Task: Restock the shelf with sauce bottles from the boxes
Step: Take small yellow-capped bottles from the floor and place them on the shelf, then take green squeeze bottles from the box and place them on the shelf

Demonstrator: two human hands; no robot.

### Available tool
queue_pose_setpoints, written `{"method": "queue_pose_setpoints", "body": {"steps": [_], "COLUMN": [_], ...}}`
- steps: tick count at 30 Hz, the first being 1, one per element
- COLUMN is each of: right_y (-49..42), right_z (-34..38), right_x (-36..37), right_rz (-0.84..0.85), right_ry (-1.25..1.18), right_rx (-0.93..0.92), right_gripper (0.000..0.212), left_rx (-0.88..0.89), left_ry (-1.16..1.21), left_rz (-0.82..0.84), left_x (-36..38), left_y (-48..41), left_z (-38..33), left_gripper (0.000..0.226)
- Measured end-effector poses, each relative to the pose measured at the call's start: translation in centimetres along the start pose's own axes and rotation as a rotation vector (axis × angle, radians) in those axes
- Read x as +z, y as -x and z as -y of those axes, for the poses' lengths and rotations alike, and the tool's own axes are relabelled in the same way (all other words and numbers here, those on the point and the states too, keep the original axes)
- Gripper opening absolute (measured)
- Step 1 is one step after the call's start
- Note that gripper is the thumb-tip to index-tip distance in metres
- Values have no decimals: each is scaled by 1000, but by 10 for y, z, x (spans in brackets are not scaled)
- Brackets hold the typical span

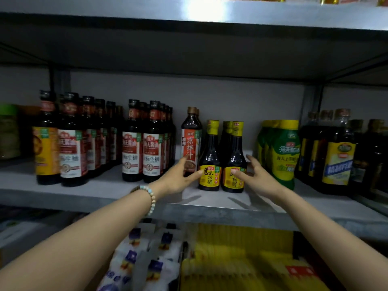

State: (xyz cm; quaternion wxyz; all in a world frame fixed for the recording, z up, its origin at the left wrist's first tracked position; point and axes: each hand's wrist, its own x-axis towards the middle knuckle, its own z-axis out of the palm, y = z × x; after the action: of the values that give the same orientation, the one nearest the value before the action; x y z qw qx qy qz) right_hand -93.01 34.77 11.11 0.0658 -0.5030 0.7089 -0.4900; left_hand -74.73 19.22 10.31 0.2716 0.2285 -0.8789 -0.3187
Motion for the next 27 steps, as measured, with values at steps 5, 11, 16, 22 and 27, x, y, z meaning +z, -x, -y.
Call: {"method": "queue_pose_setpoints", "body": {"steps": [5,11,16,22,27], "right_y": [50,127,194,265,316], "right_z": [34,82,116,114,74], "right_x": [30,104,179,261,312], "right_rz": [-107,55,93,246,430], "right_ry": [100,392,561,649,655], "right_rx": [-31,-39,-71,39,169], "right_gripper": [89,81,81,81,82], "left_rx": [65,131,237,172,43], "left_ry": [-99,-238,-424,-455,-411], "left_rz": [-8,31,65,159,345], "left_x": [-23,-70,-108,-104,-70], "left_y": [63,152,237,332,385], "left_z": [18,57,115,197,256], "left_gripper": [69,72,71,71,72]}}
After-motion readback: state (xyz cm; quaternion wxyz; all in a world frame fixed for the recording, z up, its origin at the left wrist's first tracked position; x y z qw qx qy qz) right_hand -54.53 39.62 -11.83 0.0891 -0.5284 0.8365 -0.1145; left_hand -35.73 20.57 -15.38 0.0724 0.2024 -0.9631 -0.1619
